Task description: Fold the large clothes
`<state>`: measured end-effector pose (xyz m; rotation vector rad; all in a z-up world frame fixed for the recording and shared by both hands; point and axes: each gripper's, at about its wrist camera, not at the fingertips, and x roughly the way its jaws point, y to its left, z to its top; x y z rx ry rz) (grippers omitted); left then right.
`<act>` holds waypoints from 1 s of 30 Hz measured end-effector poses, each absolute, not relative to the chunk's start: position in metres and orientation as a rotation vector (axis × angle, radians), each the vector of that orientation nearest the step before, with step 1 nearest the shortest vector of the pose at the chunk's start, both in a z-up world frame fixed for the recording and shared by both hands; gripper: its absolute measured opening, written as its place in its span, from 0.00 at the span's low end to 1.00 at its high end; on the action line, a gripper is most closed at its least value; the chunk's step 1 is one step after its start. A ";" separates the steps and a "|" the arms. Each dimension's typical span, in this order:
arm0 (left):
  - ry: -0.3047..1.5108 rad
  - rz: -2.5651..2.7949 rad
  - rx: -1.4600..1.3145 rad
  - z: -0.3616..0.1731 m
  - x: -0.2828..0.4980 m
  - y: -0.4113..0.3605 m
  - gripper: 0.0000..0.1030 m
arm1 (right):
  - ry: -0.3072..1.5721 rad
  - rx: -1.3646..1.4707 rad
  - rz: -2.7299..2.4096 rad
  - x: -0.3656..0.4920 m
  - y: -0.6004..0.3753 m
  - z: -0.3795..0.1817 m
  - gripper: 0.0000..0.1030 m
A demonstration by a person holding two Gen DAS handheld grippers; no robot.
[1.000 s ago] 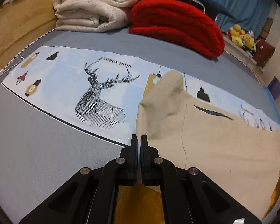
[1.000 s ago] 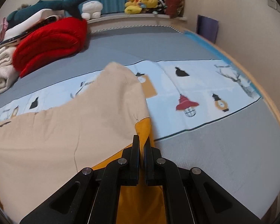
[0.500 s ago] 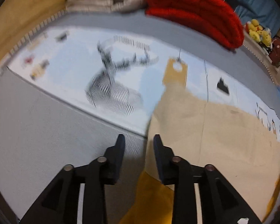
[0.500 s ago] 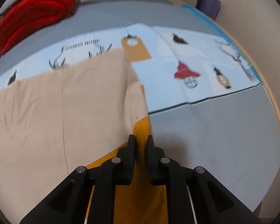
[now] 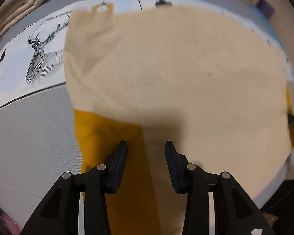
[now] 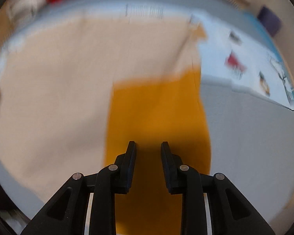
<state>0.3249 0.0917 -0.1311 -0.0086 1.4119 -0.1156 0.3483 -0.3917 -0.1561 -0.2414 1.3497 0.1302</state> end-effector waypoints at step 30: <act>1.240 0.044 0.291 -0.069 0.220 0.120 0.20 | 1.191 -0.344 -0.065 0.290 -0.431 -0.088 0.26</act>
